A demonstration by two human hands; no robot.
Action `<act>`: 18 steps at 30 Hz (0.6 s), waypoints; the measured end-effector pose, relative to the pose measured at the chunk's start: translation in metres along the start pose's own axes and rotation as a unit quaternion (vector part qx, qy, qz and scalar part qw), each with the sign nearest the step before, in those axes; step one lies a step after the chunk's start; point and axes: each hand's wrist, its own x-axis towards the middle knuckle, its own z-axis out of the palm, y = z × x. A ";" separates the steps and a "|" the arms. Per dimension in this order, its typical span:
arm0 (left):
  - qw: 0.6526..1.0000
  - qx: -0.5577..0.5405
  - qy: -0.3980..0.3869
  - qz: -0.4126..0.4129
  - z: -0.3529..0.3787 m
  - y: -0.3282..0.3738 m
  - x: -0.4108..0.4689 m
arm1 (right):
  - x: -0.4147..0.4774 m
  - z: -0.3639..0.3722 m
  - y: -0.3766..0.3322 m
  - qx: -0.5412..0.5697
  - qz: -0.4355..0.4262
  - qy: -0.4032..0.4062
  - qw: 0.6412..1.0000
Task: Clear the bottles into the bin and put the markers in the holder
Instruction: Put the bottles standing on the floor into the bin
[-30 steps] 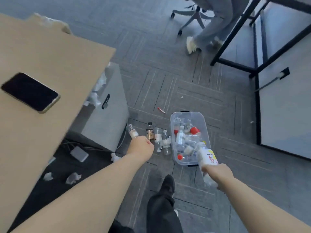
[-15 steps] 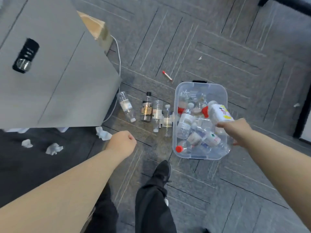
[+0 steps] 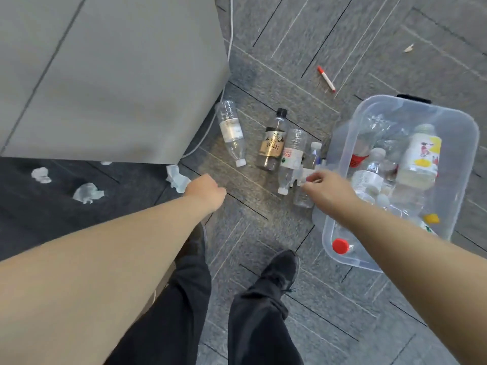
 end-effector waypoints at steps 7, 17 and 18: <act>0.983 -0.145 0.099 -0.051 0.040 0.024 0.146 | 0.119 0.059 0.001 -0.034 -0.026 0.035 0.998; 0.959 -0.189 0.210 -0.006 0.098 0.054 0.240 | 0.190 0.068 0.009 -0.071 -0.120 0.146 0.980; 0.954 -0.217 0.204 -0.016 0.097 0.053 0.240 | 0.195 0.070 0.006 -0.058 -0.111 0.171 0.977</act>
